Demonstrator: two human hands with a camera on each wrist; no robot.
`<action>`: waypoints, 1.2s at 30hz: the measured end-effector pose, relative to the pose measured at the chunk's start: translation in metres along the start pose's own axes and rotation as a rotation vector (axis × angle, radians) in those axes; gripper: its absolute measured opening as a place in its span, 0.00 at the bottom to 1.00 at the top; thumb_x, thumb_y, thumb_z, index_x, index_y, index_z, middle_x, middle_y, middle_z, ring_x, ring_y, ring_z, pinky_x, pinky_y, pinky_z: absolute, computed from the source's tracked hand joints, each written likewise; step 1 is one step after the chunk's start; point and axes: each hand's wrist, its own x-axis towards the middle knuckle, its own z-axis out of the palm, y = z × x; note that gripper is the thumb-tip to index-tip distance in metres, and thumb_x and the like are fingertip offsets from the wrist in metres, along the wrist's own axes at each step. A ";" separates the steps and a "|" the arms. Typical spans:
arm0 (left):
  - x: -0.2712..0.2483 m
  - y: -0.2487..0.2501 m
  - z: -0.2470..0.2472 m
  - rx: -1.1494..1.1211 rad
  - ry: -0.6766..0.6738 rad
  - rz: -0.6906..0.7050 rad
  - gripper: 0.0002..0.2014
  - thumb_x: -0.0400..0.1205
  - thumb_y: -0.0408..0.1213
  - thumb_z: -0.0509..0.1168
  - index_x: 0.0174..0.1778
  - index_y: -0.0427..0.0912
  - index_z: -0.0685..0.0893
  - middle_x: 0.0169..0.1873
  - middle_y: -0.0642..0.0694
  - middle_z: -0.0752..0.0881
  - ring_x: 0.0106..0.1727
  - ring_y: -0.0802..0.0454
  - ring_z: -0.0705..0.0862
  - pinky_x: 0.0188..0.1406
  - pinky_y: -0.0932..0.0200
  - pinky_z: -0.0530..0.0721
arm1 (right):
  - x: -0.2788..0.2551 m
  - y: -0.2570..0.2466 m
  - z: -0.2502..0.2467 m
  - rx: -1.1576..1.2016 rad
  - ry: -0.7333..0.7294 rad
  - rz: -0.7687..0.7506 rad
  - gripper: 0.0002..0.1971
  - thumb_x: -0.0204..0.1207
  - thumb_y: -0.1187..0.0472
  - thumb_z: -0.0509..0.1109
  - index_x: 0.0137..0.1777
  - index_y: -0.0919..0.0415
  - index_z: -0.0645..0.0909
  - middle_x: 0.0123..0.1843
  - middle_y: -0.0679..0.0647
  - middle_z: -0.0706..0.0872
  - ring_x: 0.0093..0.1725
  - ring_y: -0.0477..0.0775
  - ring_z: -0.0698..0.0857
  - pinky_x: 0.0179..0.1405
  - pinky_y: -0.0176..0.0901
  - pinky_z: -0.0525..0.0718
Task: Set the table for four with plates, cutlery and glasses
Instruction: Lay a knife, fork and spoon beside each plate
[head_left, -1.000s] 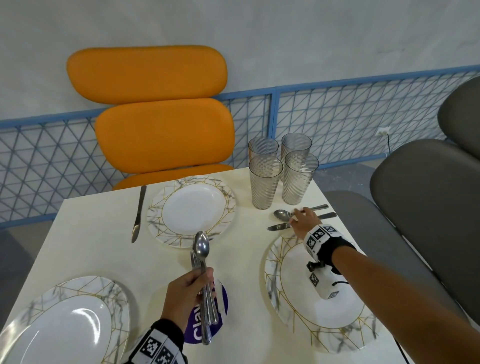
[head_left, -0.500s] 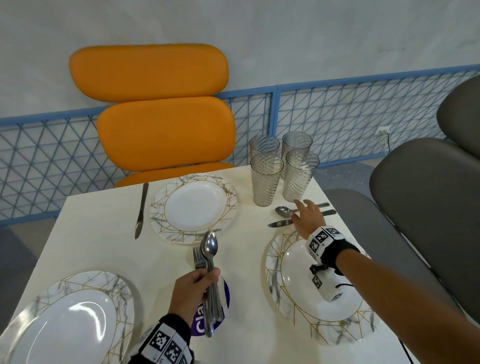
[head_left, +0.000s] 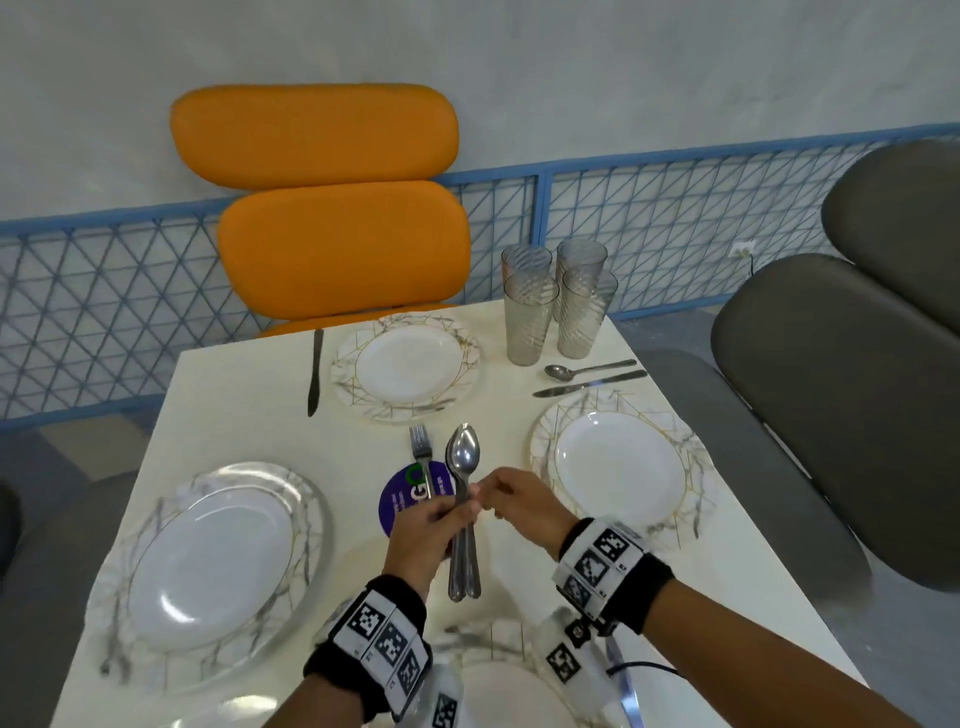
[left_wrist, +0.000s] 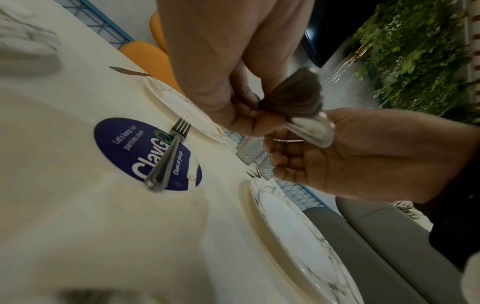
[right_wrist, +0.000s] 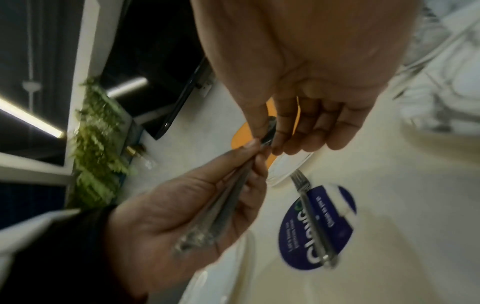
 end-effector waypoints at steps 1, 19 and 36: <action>-0.011 0.000 -0.001 -0.003 -0.012 0.000 0.05 0.75 0.36 0.72 0.39 0.38 0.88 0.34 0.43 0.84 0.40 0.49 0.79 0.42 0.55 0.76 | -0.009 -0.002 0.005 0.077 0.014 0.025 0.12 0.79 0.63 0.65 0.34 0.54 0.76 0.33 0.45 0.78 0.33 0.40 0.74 0.32 0.25 0.73; -0.130 -0.026 -0.053 -0.091 0.027 0.010 0.04 0.79 0.34 0.68 0.44 0.38 0.87 0.34 0.45 0.79 0.35 0.54 0.77 0.31 0.63 0.81 | -0.152 0.036 -0.022 0.314 0.190 0.290 0.10 0.78 0.70 0.63 0.36 0.64 0.80 0.33 0.56 0.80 0.28 0.47 0.73 0.29 0.34 0.75; -0.145 -0.038 -0.032 -0.103 0.066 0.009 0.08 0.80 0.30 0.65 0.51 0.33 0.86 0.34 0.46 0.78 0.34 0.56 0.74 0.20 0.70 0.73 | -0.210 0.159 -0.034 -0.481 0.283 0.495 0.07 0.74 0.62 0.70 0.38 0.65 0.86 0.37 0.58 0.87 0.45 0.59 0.86 0.49 0.46 0.84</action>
